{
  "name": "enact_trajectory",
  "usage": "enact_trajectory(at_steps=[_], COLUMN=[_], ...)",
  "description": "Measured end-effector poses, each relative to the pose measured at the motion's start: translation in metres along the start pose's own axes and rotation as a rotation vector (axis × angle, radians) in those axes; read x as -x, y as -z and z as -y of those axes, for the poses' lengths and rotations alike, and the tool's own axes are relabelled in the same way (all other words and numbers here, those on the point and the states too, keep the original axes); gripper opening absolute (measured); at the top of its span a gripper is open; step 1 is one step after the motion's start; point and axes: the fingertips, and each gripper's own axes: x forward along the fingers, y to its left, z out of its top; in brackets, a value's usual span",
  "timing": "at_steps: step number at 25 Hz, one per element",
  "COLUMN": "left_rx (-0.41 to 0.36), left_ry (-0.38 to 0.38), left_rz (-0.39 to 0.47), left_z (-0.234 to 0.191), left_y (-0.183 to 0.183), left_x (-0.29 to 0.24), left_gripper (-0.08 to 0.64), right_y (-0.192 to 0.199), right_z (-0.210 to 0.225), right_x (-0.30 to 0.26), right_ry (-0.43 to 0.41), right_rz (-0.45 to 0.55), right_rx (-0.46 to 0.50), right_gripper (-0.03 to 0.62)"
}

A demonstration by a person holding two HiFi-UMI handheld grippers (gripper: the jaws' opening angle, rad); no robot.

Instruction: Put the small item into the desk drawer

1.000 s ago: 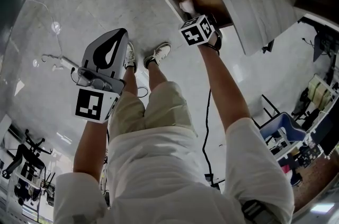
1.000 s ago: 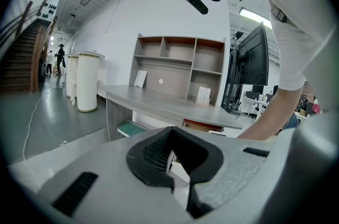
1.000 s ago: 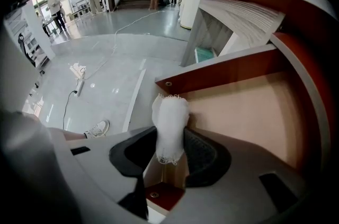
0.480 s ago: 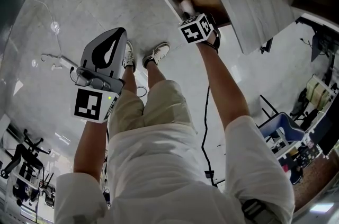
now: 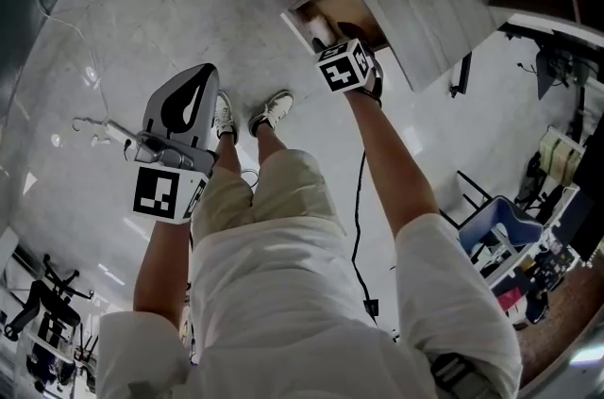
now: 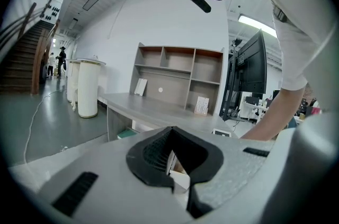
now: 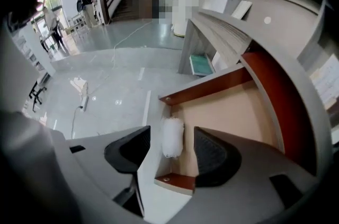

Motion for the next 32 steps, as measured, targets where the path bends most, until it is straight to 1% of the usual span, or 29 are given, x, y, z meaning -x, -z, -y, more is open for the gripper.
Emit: enact_trajectory(at_steps=[2,4,7,10,12,15,17,21,25,29,32], left_rx=[-0.001,-0.012,-0.035,-0.059,-0.075,-0.090,-0.106,-0.161,-0.204,-0.227,-0.244], left_ry=[0.014,0.031,0.056,0.086,0.112,0.144,0.165,0.236,0.270,0.321,0.344], left_rz=[0.020,0.040,0.054,0.061,0.068,0.083,0.102,0.141,0.175,0.191,0.190], left_z=[0.004,0.007,0.010,0.014,0.017,0.022,0.027,0.040,0.050,0.061,0.063], left_y=[-0.014,-0.028,-0.044,-0.060,-0.073,-0.096,-0.115,-0.148,-0.176,-0.196,-0.209], left_x=[0.004,0.009,0.017,0.022,0.022,0.028,0.029,0.021,0.024,0.032,0.035], left_gripper=[0.007,0.008,0.008,0.008,0.007,0.008,0.007,0.007,0.006,0.007,0.008], right_y=[-0.007,-0.013,-0.022,-0.034,-0.041,-0.044,-0.044,-0.051,-0.051,-0.047,-0.048], right_z=[-0.001,0.000,-0.004,-0.010,-0.007,0.001,0.008,0.027,0.032,0.031,0.042], right_x=[0.016,0.032,0.057,0.089,0.111,0.144,0.162,0.190,0.217,0.244,0.269], right_ry=[-0.032,-0.031,-0.015,-0.043,-0.047,-0.005,0.011,0.038,0.064,0.065,0.093], right_rz=[0.046,0.080,0.120,0.198,0.245,0.292,0.321,0.394,0.437,0.469,0.511], right_rx=[-0.068,-0.121,-0.137,-0.145,-0.166,-0.210,-0.257,-0.367,-0.426,-0.466,-0.494], right_gripper=[0.236,0.238,0.239,0.239,0.239,0.238,0.232,0.217,0.208,0.185,0.125])
